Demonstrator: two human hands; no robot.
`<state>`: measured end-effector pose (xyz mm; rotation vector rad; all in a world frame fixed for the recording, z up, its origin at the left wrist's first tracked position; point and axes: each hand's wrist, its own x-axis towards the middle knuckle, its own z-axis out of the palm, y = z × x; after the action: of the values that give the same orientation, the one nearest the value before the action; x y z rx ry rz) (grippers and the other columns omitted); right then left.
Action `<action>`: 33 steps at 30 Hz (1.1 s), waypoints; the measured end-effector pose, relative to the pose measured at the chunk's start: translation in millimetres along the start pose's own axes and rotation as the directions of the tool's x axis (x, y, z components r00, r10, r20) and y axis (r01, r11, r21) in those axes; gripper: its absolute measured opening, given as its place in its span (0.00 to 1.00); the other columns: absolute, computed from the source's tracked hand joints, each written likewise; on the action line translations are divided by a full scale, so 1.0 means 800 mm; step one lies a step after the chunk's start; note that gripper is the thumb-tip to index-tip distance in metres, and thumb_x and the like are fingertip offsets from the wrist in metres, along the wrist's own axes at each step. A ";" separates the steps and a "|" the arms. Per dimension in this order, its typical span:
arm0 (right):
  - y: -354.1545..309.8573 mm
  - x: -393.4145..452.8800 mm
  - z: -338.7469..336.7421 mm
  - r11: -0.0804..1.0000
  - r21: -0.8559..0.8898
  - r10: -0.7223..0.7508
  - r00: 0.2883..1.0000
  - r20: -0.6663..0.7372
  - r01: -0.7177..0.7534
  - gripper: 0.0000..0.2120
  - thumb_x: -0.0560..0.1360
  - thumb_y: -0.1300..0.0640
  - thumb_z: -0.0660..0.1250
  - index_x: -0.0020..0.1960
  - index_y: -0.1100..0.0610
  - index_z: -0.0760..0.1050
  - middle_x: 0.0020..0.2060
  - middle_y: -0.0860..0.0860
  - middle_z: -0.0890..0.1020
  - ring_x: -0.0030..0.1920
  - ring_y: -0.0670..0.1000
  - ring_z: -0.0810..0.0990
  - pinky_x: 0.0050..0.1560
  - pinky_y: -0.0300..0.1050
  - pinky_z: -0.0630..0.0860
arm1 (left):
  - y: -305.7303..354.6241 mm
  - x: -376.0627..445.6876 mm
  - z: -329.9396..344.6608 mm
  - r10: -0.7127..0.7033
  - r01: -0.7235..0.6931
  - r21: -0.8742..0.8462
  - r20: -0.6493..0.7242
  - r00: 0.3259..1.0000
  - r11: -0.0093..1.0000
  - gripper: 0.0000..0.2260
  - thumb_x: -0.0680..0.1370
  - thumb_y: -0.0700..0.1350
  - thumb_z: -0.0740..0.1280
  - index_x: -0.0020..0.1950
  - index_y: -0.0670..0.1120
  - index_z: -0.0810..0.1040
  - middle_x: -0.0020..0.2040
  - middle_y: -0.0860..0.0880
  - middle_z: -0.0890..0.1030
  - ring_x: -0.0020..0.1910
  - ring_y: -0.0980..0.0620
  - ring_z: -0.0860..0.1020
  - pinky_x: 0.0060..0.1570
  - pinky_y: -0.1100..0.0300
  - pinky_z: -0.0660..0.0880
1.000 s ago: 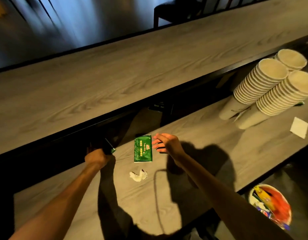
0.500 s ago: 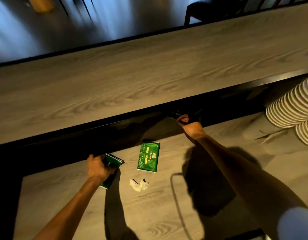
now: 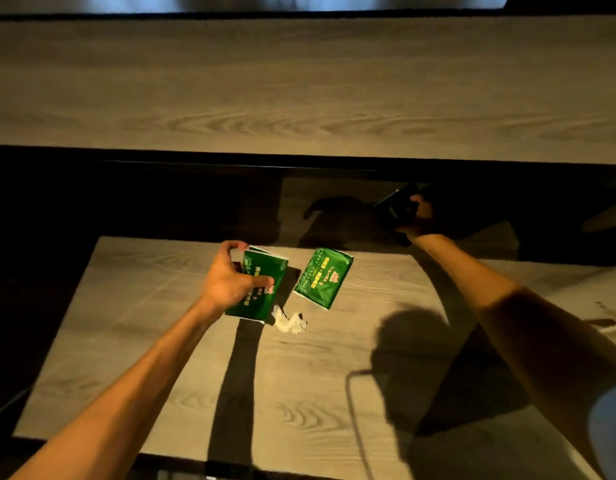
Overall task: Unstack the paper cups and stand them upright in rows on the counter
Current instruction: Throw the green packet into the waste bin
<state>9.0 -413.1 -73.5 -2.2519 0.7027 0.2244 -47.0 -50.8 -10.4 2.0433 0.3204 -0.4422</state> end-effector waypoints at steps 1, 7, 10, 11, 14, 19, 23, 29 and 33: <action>0.002 -0.005 0.002 1.000 -0.019 0.022 1.000 0.004 -0.022 0.36 0.74 0.63 0.72 0.77 0.64 0.57 0.75 0.63 0.62 0.75 0.61 0.61 0.73 0.51 0.58 | -0.002 -0.008 0.002 -0.010 0.011 -0.015 0.043 0.999 1.000 0.33 0.65 0.34 0.80 0.62 0.49 0.68 0.47 0.52 0.79 0.44 0.55 0.79 0.41 0.59 0.76; 0.012 -0.071 0.024 0.995 0.001 0.103 0.994 -0.028 -0.103 0.25 0.73 0.53 0.74 0.67 0.59 0.73 0.62 0.60 0.79 0.62 0.62 0.77 0.59 0.51 0.73 | -0.020 -0.041 0.023 0.036 -0.052 0.054 0.269 0.962 0.997 0.12 0.67 0.37 0.80 0.46 0.47 0.83 0.40 0.53 0.85 0.38 0.58 0.83 0.38 0.64 0.78; 0.009 -0.097 0.049 0.922 0.355 0.168 0.986 -0.017 -0.151 0.15 0.68 0.52 0.78 0.50 0.60 0.82 0.47 0.59 0.85 0.50 0.59 0.84 0.53 0.56 0.79 | -0.044 -0.045 0.041 0.021 -0.038 0.049 0.306 0.952 0.998 0.13 0.64 0.39 0.82 0.46 0.45 0.86 0.48 0.52 0.86 0.47 0.52 0.83 0.45 0.58 0.82; 0.006 -0.106 0.053 0.870 0.457 0.202 0.979 0.013 -0.185 0.13 0.67 0.51 0.78 0.45 0.60 0.82 0.42 0.57 0.86 0.45 0.57 0.85 0.50 0.56 0.80 | -0.053 -0.042 0.047 0.045 -0.067 0.066 0.290 0.956 0.996 0.14 0.62 0.41 0.83 0.46 0.46 0.87 0.55 0.53 0.83 0.55 0.52 0.81 0.53 0.55 0.81; -0.011 -0.130 0.066 0.778 0.586 0.182 0.974 0.137 -0.228 0.10 0.69 0.51 0.77 0.42 0.57 0.82 0.39 0.52 0.86 0.40 0.50 0.85 0.47 0.46 0.80 | -0.081 -0.036 0.065 0.136 -0.194 0.246 0.233 0.963 0.950 0.15 0.61 0.47 0.84 0.44 0.46 0.87 0.65 0.58 0.74 0.65 0.54 0.68 0.62 0.56 0.71; -0.039 -0.154 0.120 0.882 0.452 0.031 0.973 0.228 -0.134 0.32 0.52 0.39 0.82 0.50 0.56 0.84 0.52 0.50 0.84 0.49 0.48 0.84 0.54 0.49 0.81 | -0.081 -0.049 0.079 0.222 -0.283 0.408 0.192 0.956 0.868 0.10 0.66 0.42 0.80 0.44 0.46 0.84 0.49 0.53 0.79 0.52 0.51 0.74 0.46 0.63 0.67; -0.045 -0.164 0.136 0.991 0.048 -0.132 0.984 0.118 0.127 0.24 0.61 0.46 0.81 0.53 0.56 0.83 0.60 0.49 0.71 0.62 0.50 0.68 0.67 0.46 0.67 | -0.079 -0.054 0.069 0.023 -0.038 0.135 0.110 0.994 0.990 0.12 0.66 0.34 0.79 0.40 0.48 0.81 0.36 0.49 0.84 0.35 0.49 0.82 0.37 0.54 0.80; -0.043 -0.173 0.139 0.953 -0.229 -0.185 0.980 0.069 0.196 0.26 0.62 0.43 0.80 0.57 0.51 0.82 0.75 0.55 0.59 0.75 0.58 0.56 0.74 0.55 0.60 | -0.065 -0.066 0.035 -0.264 0.259 -0.476 0.058 0.963 0.841 0.20 0.62 0.33 0.80 0.52 0.40 0.81 0.44 0.42 0.87 0.39 0.49 0.86 0.36 0.58 0.81; -0.045 -0.171 0.134 0.971 -0.192 -0.129 0.989 0.075 0.141 0.24 0.61 0.44 0.81 0.53 0.50 0.81 0.78 0.57 0.56 0.78 0.59 0.50 0.77 0.55 0.51 | -0.058 -0.072 0.021 -0.299 0.317 -0.616 0.136 0.944 0.721 0.28 0.61 0.34 0.80 0.60 0.35 0.79 0.50 0.38 0.86 0.45 0.43 0.85 0.40 0.52 0.82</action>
<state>-79.5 -259.7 -77.1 -2.4584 0.5100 0.3078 -120.4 -45.7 -29.3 1.3146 0.7027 -0.4835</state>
